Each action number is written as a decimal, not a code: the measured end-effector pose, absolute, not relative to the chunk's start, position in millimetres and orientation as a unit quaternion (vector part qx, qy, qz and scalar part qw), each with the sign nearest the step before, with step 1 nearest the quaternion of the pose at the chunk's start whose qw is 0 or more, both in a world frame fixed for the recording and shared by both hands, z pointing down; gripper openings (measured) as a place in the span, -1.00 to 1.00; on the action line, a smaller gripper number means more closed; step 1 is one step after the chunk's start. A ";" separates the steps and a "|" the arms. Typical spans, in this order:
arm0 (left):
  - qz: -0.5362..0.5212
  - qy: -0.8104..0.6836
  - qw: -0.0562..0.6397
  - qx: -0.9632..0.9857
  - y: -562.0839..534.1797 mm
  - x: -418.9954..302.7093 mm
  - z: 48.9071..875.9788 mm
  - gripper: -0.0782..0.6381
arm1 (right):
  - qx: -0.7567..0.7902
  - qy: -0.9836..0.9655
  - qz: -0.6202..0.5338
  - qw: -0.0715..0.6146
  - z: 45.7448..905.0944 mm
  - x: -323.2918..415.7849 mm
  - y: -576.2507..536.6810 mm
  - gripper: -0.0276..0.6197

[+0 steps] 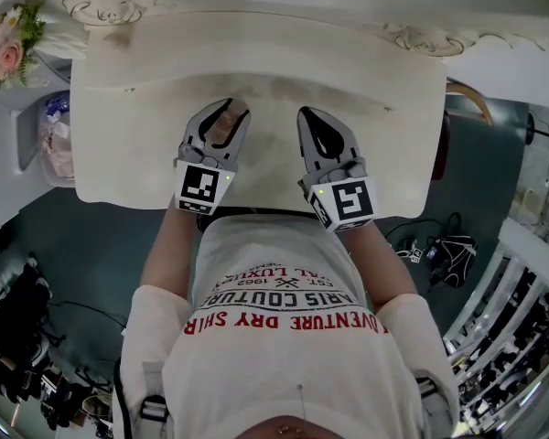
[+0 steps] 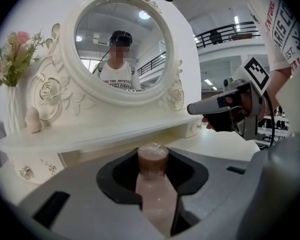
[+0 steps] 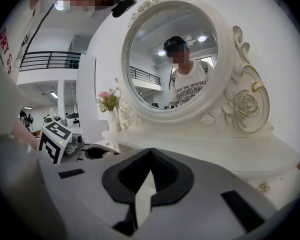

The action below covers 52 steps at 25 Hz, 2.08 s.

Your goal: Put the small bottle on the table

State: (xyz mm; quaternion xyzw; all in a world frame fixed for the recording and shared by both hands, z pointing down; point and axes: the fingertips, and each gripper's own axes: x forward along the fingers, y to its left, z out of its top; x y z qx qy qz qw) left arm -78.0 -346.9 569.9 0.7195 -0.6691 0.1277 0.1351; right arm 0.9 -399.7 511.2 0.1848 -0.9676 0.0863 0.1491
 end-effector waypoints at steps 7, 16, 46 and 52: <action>0.116 -0.678 0.135 0.713 -346.6 -78.9 552.2 -0.12 | 0.190 -0.968 0.078 0.143 498.6 1.4 -388.3 -0.92; 0.098 -0.667 0.113 0.730 -317.0 -81.7 484.3 -0.17 | 0.182 -0.974 0.059 0.119 458.9 -4.8 -352.9 -0.92; 0.098 -0.708 0.013 0.699 -154.1 -163.8 347.7 -0.76 | 0.225 -0.973 -0.004 0.047 348.3 -35.9 -239.6 -0.92; 0.091 -0.708 0.011 0.700 -148.7 -168.3 342.4 -0.76 | 0.212 -0.976 -0.002 0.042 341.5 -41.1 -230.9 -0.92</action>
